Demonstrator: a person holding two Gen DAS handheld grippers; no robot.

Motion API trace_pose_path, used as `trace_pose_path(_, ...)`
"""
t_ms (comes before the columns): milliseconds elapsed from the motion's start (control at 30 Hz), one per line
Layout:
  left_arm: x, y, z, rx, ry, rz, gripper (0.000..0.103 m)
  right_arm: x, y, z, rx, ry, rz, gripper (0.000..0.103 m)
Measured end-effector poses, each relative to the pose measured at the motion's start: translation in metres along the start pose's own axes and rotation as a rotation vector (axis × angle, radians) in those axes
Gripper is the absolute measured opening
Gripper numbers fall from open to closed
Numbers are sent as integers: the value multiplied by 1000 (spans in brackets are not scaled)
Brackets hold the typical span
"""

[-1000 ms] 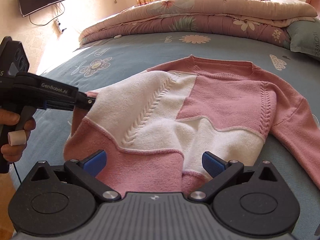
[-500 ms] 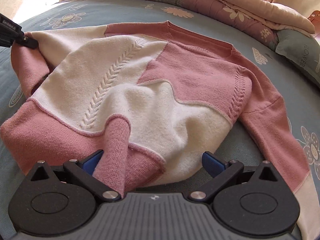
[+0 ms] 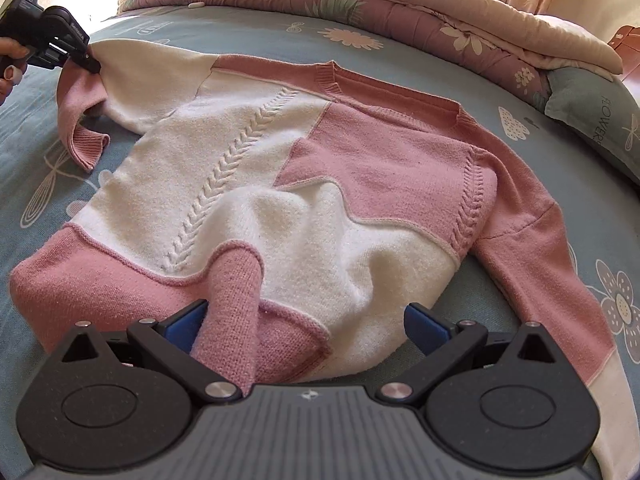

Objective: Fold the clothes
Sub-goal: 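Pull the pink sleeve out with the left tool, lay it down and open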

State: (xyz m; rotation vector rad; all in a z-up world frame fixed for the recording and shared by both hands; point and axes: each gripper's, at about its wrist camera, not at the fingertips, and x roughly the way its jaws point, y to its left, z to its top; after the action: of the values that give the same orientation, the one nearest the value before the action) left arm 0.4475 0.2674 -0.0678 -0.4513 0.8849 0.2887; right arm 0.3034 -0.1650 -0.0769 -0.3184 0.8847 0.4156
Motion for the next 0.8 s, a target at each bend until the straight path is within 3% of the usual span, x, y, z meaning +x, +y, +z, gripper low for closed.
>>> trace_pose_path(167, 16, 5, -4, -41, 9, 8, 10, 2, 2, 0, -6, -3, -1, 103)
trace_pose_path(200, 13, 6, -6, -43, 2, -2, 15, 1, 2, 0, -8, -6, -1, 103)
trace_pose_path(300, -6, 14, -11, -39, -9, -56, 33, 2, 4, 0, -8, -6, 0, 103)
trace_pose_path(433, -42, 17, -21, 26, -50, -80, 48, 1, 7, 0, -15, -8, -2, 103)
trace_pose_path(567, -76, 13, -46, 33, -71, -164, 52, -2, 10, 1, -18, -16, 2, 103)
trace_pose_path(700, -86, -27, -80, 149, -27, -201, 61, -5, 15, 1, -31, -22, 6, 103)
trace_pose_path(800, -83, -65, -101, 291, -70, -108, 64, -7, 17, 2, -39, -29, 12, 103)
